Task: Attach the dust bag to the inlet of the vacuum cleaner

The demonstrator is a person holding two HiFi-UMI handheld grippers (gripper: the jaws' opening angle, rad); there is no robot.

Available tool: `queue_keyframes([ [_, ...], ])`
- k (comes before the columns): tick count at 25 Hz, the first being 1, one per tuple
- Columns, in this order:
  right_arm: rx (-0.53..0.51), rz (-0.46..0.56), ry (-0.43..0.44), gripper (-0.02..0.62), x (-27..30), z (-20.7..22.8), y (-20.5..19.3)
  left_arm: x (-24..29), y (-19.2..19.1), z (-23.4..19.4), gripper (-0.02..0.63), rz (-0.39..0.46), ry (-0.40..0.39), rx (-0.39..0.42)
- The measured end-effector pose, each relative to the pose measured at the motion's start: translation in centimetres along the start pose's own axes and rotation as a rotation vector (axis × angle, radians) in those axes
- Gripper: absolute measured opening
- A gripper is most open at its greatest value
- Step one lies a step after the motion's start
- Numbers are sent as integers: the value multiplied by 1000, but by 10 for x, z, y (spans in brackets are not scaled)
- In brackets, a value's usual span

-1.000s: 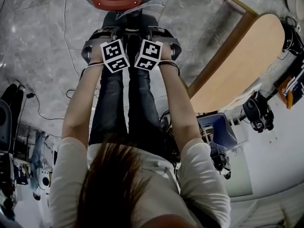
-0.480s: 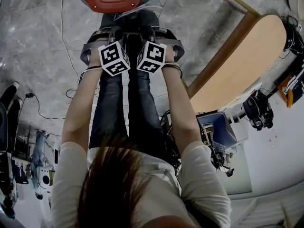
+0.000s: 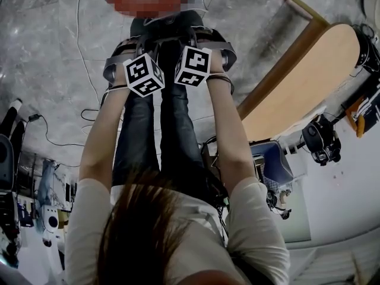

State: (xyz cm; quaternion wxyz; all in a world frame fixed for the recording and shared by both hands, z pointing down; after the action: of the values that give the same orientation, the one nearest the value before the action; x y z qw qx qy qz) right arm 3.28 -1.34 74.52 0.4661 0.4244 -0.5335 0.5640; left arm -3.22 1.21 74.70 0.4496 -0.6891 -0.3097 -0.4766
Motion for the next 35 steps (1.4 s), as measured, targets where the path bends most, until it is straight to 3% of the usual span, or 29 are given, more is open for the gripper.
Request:
queue_keyframes([
  [3,36,6,-9,37,-1,0,0,-1,1,-1,40,-3,12,1],
  [9,254,40,-16,37,-1,-16,-8,-1,10,-11,46,-25,5,96],
  [11,295,47,-23,40,-2,-16,-8,-1,11,-15,51,-25,10,94],
  [14,293,41,-48,44,-3,-10,-8,-2,10,-12,51,-11,32,30],
  [18,180,21,-50,52,0,6,-2,-1,3,-10,48,30,65,-97],
  [21,130,17,-37,54,2,11,1,-1,0,-12,48,43,74,-135],
  [25,225,33,-53,57,4,7,0,-2,2,-17,49,37,81,-114],
  [28,356,67,-57,58,2,-1,-4,-2,9,-24,52,13,82,-55],
  [31,411,81,-76,57,0,-5,-7,-3,14,-24,54,8,80,-19],
  [35,335,59,-99,61,3,2,-6,-2,8,-19,54,39,96,-133],
])
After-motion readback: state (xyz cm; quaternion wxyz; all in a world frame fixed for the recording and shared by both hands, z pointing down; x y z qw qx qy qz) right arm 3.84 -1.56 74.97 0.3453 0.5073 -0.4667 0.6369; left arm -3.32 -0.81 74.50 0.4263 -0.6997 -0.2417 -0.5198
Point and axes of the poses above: the fingertips, and each gripper's own axes: x forward along the fingers, z to its right, y out of its top, the point moved 3 cm from there along -x, backward along the fingers, and after that the axes turned 1 degree about x, right-handed, at the moved point
